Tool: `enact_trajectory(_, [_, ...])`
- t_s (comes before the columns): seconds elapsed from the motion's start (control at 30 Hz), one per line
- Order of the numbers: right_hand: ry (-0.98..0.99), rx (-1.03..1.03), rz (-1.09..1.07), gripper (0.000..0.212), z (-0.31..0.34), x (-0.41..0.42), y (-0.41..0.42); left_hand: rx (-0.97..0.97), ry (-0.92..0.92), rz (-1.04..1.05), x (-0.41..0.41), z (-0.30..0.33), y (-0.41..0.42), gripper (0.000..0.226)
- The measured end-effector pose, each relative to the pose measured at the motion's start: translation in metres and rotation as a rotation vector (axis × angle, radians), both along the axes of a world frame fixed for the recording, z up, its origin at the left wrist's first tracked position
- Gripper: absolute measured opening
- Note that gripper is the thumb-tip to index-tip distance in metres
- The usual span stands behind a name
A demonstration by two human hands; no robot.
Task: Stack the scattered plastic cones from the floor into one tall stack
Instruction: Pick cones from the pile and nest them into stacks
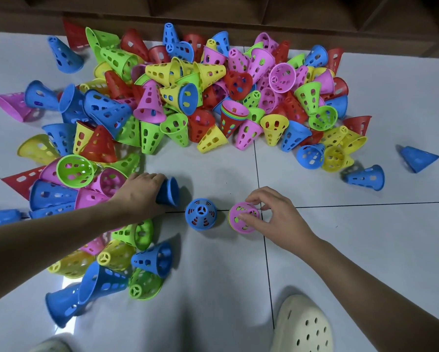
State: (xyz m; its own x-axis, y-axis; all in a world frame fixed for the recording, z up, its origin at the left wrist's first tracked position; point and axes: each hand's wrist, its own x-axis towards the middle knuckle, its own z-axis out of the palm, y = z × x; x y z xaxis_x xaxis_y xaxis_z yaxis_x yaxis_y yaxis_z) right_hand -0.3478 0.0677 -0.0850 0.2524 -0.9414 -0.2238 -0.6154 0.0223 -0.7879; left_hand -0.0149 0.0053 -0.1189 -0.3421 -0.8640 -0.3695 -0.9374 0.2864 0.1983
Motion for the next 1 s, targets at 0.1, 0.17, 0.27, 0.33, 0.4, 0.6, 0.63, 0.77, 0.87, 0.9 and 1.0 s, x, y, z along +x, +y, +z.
enact_trajectory(0.1, [-0.005, -0.016, -0.003, 0.025, 0.002, 0.001, 0.0, -0.028, 0.098, 0.036, -0.005, 0.005, -0.003, 0.068])
enact_trajectory(0.17, [0.0, -0.028, -0.003, 0.025, 0.004, 0.003, 0.0, -0.065, 0.203, 0.068, -0.007, 0.011, -0.004, 0.072])
enact_trajectory(0.27, [-0.006, -0.042, 0.004, 0.025, 0.007, 0.005, 0.001, -0.056, 0.36, 0.07, -0.009, 0.024, -0.006, 0.082])
enact_trajectory(0.33, [-0.007, -0.052, 0.006, 0.023, 0.008, 0.003, 0.002, -0.013, 0.444, 0.052, -0.013, 0.037, -0.005, 0.087])
enact_trajectory(0.4, [0.008, -0.067, 0.001, 0.021, 0.008, -0.001, 0.002, 0.012, 0.49, 0.043, -0.02, 0.053, -0.001, 0.084])
enact_trajectory(0.6, [0.015, -0.088, -0.085, 0.03, 0.002, -0.011, -0.004, -0.051, 0.453, -0.114, -0.029, 0.076, 0.011, 0.06])
enact_trajectory(0.63, [0.021, -0.084, -0.095, 0.03, 0.001, -0.013, -0.006, -0.047, 0.445, -0.142, -0.028, 0.077, 0.013, 0.055])
enact_trajectory(0.77, [0.056, -0.13, -0.162, 0.023, -0.012, -0.025, -0.015, 0.077, 0.624, -0.115, -0.026, 0.08, 0.012, 0.042])
enact_trajectory(0.87, [0.118, -0.22, -0.31, 0.036, -0.028, -0.043, -0.025, 0.061, 0.706, -0.154, -0.027, 0.079, 0.011, 0.046])
enact_trajectory(0.9, [0.156, -0.248, -0.37, 0.04, -0.032, -0.05, -0.031, 0.055, 0.707, -0.16, -0.028, 0.077, 0.011, 0.048])
enact_trajectory(1.0, [0.314, -0.311, -0.491, 0.056, -0.036, -0.073, -0.055, 0.044, 0.655, -0.186, -0.031, 0.07, 0.016, 0.051])
